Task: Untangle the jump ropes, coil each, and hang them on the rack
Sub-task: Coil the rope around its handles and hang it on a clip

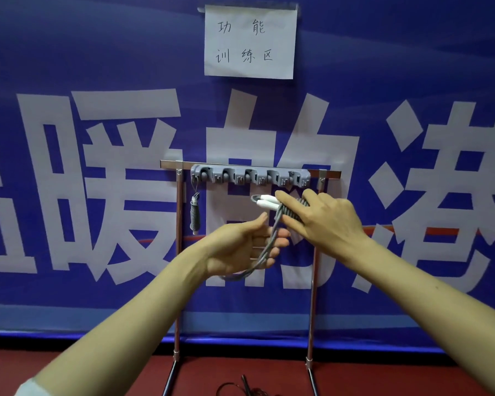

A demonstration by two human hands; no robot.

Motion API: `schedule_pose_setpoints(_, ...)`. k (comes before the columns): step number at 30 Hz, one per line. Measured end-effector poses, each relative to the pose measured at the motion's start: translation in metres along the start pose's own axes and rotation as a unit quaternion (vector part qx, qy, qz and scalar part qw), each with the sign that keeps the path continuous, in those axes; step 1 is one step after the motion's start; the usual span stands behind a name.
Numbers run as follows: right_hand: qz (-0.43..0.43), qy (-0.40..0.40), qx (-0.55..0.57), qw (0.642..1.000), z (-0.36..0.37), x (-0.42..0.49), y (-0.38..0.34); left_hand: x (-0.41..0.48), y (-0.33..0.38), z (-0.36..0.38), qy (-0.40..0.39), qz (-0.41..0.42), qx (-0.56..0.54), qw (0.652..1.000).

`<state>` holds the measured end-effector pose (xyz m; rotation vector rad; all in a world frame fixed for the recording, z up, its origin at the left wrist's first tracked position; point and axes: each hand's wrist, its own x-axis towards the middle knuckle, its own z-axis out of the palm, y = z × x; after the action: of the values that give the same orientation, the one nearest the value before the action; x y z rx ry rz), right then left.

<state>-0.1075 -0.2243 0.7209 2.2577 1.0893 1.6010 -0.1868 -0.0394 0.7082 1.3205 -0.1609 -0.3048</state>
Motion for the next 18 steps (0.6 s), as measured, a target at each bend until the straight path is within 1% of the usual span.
schedule_pose_setpoints(2, -0.023, 0.038, -0.007, 0.999, 0.0, 0.003, 0.002, 0.005, 0.002, 0.001, -0.037, -0.002, -0.071, 0.997)
schedule_pose_setpoints(4, -0.032, 0.057, -0.007, 0.998, -0.001, 0.004, 0.006, 0.008, 0.002, 0.002, -0.055, -0.011, -0.111, 0.992)
schedule_pose_setpoints(6, -0.038, 0.06, -0.01, 0.997, -0.003, 0.004, 0.009, 0.01, 0.001, 0.003, -0.053, -0.019, -0.14, 0.989)
schedule_pose_setpoints(7, -0.037, 0.058, -0.011, 0.998, -0.004, 0.003, 0.01, 0.012, 0.001, 0.003, -0.039, -0.014, -0.139, 0.989)
schedule_pose_setpoints(9, -0.026, 0.05, -0.011, 0.998, -0.004, 0.002, 0.011, 0.015, 0.0, 0.004, 0.002, 0.024, -0.108, 0.994)
schedule_pose_setpoints(11, -0.005, 0.04, -0.012, 0.999, -0.003, 0.0, 0.013, 0.017, 0.001, 0.003, 0.05, 0.105, -0.034, 0.993)
schedule_pose_setpoints(12, 0.006, 0.03, -0.009, 0.999, -0.003, -0.002, 0.014, 0.019, -0.001, 0.002, 0.085, 0.157, 0.024, 0.984)
schedule_pose_setpoints(13, 0.017, 0.017, -0.008, 1.0, -0.003, -0.004, 0.014, 0.019, -0.004, 0.002, 0.123, 0.213, 0.089, 0.965)
schedule_pose_setpoints(14, 0.028, 0.007, -0.007, 1.0, -0.002, -0.005, 0.014, 0.02, -0.008, 0.003, 0.162, 0.272, 0.152, 0.936)
schedule_pose_setpoints(15, 0.043, -0.001, -0.004, 0.999, -0.002, -0.005, 0.012, 0.022, -0.012, 0.004, 0.199, 0.332, 0.221, 0.895)
schedule_pose_setpoints(16, 0.062, -0.006, 0.007, 0.998, -0.004, -0.004, 0.009, 0.024, -0.017, 0.006, 0.232, 0.398, 0.3, 0.835)
schedule_pose_setpoints(17, 0.085, -0.015, 0.026, 0.996, -0.006, -0.002, 0.006, 0.027, -0.021, 0.008, 0.255, 0.46, 0.373, 0.764)
schedule_pose_setpoints(18, 0.116, -0.035, 0.053, 0.991, -0.007, 0.001, 0.004, 0.03, -0.024, 0.008, 0.268, 0.513, 0.423, 0.698)
